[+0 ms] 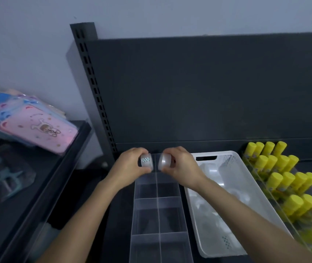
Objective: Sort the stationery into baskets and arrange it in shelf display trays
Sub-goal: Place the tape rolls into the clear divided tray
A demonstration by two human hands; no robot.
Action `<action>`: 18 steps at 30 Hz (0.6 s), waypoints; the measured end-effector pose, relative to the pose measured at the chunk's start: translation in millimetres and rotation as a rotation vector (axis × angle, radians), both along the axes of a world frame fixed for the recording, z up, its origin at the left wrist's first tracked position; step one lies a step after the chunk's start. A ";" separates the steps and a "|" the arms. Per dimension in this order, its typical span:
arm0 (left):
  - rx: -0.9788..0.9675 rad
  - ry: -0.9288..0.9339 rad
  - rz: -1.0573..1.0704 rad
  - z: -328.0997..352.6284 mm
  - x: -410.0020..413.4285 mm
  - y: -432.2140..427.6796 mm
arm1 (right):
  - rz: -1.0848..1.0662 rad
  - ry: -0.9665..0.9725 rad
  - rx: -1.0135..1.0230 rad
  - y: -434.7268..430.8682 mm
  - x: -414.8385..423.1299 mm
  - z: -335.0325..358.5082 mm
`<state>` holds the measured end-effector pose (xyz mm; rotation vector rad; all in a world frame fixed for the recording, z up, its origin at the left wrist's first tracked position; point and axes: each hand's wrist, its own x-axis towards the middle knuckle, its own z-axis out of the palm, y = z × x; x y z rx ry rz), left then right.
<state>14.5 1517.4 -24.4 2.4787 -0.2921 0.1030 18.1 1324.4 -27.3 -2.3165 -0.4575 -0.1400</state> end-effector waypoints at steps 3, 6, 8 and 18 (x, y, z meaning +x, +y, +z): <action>0.030 0.048 -0.001 -7.5 12.0 12.2 | -0.020 0.041 -0.005 16.3 12.6 -4.3; 0.044 0.081 -0.022 -17.7 23.7 17.8 | 0.021 0.073 -0.048 26.9 22.1 -12.2; 0.048 0.099 -0.032 -25.6 30.3 20.6 | 0.075 0.097 -0.083 31.2 26.4 -18.4; 0.052 0.244 -0.017 -44.5 45.3 29.1 | 0.177 0.196 -0.316 47.1 42.2 -30.0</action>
